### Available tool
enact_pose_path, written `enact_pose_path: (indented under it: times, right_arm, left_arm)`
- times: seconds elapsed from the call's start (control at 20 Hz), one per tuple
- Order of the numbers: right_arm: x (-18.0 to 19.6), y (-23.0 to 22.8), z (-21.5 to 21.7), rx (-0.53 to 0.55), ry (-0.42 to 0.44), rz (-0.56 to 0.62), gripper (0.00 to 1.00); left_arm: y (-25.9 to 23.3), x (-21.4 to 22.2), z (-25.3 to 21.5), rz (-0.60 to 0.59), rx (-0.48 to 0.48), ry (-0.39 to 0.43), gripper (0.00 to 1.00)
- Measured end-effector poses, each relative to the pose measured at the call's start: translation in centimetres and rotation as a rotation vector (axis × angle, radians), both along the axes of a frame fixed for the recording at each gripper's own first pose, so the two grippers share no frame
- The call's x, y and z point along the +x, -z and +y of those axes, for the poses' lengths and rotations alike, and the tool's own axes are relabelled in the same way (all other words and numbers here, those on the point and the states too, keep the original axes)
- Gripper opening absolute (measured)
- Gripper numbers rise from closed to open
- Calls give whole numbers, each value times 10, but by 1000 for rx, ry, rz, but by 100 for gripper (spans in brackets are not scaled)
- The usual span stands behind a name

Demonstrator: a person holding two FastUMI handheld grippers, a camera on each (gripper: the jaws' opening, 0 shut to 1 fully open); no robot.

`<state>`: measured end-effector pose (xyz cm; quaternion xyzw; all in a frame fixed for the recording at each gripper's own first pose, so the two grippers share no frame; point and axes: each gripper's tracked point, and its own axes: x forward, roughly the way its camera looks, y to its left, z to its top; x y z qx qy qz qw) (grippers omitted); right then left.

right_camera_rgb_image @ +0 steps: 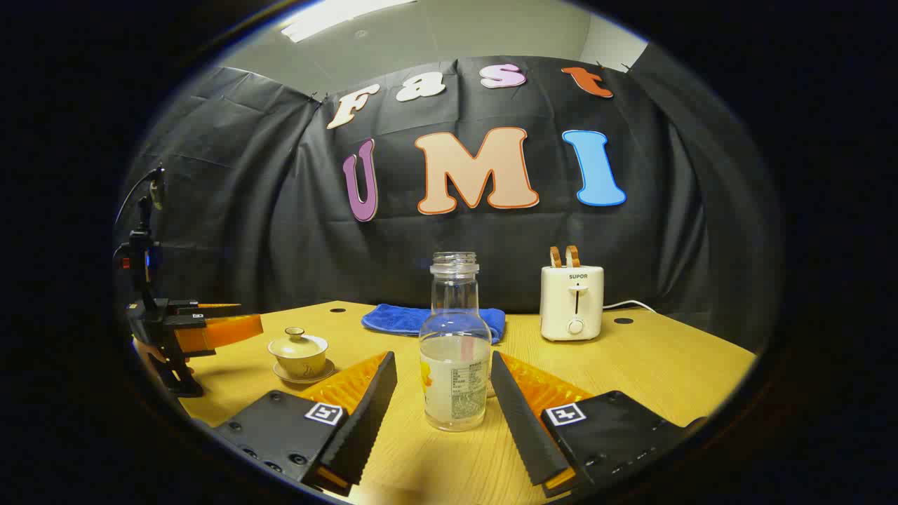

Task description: Open the teacup lid with one hand, grasp the water bottle and pour water into the teacup with the other hand; after pouring, place the water bottle on the coaster and then close the teacup lid.

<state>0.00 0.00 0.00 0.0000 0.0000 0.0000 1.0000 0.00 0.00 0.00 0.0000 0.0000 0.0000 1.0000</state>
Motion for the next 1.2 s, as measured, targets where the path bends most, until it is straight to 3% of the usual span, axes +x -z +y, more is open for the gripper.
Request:
enact_pose_path:
  times: [0.05, 0.1, 0.4, 0.45, 0.6, 0.7, 0.85, 1.2]
  right_arm:
    - [0, -1, -1, 0, 0, 1, 88]
    - [0, -1, 1, 0, 0, 1, 84]
    - [1, 1, -3, 0, 16, 1, 88]
    - [1, 0, -4, 0, 17, 2, 84]
    - [1, 0, -5, 0, 27, 3, 88]
    - [1, 0, -5, 0, 26, 1, 84]
    - [2, -1, -6, -1, 26, 0, 92]
    - [1, -1, -6, -1, 25, -1, 88]
  left_arm:
    - [1, 0, -2, 2, 11, 7, 95]
    - [-1, 0, -3, -3, 4, 10, 95]
    - [2, 2, -4, 3, 7, 15, 95]
    - [1, 2, -6, 0, 7, 28, 95]
    - [1, 1, -7, 0, 8, 37, 95]
    - [1, 2, -7, 3, 8, 35, 95]
    - [1, 1, -7, 1, 8, 35, 95]
    - [2, 10, -18, 3, 6, 87, 95]
